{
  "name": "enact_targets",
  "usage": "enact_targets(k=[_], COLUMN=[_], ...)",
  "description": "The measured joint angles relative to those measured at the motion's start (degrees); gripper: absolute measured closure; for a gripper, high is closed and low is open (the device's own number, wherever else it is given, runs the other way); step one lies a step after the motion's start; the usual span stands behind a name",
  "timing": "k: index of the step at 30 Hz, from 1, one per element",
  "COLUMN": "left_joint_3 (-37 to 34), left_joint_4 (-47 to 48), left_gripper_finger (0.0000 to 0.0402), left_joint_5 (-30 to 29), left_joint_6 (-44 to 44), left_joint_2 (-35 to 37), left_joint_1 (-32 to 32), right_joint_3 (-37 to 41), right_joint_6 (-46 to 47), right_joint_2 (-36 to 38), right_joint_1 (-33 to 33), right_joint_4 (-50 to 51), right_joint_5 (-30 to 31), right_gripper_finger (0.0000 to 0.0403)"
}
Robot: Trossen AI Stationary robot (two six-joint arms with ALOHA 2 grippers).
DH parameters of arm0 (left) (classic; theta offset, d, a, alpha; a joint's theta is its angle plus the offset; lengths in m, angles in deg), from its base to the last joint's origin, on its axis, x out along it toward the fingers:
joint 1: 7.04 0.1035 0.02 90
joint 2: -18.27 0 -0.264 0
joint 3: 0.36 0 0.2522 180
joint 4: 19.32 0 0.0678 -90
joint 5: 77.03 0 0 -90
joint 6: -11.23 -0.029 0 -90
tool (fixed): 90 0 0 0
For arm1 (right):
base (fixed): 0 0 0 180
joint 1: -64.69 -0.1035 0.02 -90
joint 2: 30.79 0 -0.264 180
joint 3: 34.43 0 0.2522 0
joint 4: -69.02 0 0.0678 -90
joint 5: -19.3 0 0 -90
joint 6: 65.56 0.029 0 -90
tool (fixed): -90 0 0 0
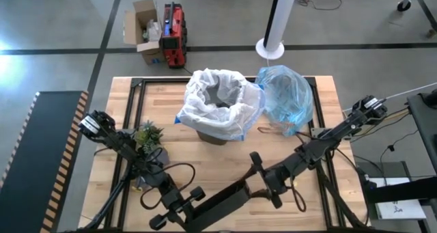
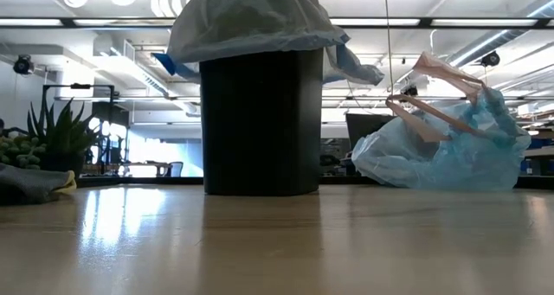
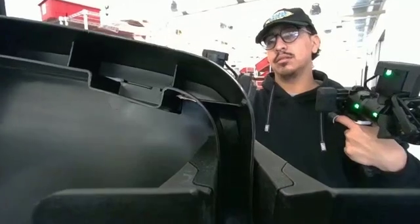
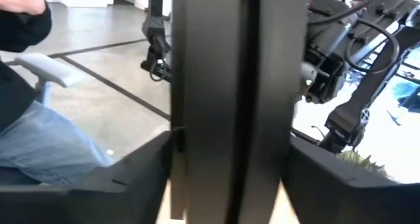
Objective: Place trash/remove bag and relplace
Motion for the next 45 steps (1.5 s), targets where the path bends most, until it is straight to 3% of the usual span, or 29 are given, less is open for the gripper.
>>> enact_targets(k=[6,11,13,20,23,26,36,39,44,45], left_joint_3=[0.0,0.0,0.0,0.0,0.0,0.0,0.1,0.1,0.1,0.1], left_joint_4=[0.2,0.3,0.7,1.8,1.8,1.8,1.1,1.4,1.6,1.6], left_gripper_finger=[0.0371,0.0370,0.0370,0.0371,0.0371,0.0373,0.0373,0.0373,0.0373,0.0373], left_joint_5=[0.5,0.5,0.3,-0.1,0.0,1.6,4.1,4.1,4.2,4.2], left_joint_6=[0.0,0.0,0.0,-0.5,-0.7,-0.8,-1.8,-1.6,-1.5,-1.5], left_joint_2=[0.0,0.0,0.0,0.3,0.4,0.4,-0.1,-0.1,-0.1,-0.1], left_joint_1=[-0.1,0.0,0.0,-0.1,-0.1,0.0,0.3,0.5,0.6,0.6], right_joint_3=[0.0,0.0,0.0,0.0,0.0,0.0,-0.6,-1.4,-1.8,-1.8], right_joint_6=[-0.8,1.4,3.2,5.8,5.7,4.8,-1.3,-3.2,-3.9,-3.9], right_joint_2=[0.0,0.0,0.3,2.5,3.7,3.9,-0.6,-1.2,-0.5,-0.3], right_joint_1=[0.0,-0.2,-0.3,-2.5,-3.7,-4.0,-3.8,-3.9,-4.3,-4.5], right_joint_4=[0.9,1.1,1.7,7.1,8.6,7.3,-0.3,0.9,3.5,4.3], right_joint_5=[-3.4,-3.9,-3.0,2.3,5.9,6.5,7.4,9.3,8.1,8.0], right_gripper_finger=[0.0341,0.0341,0.0303,0.0112,0.0077,0.0073,0.0148,0.0208,0.0342,0.0349])
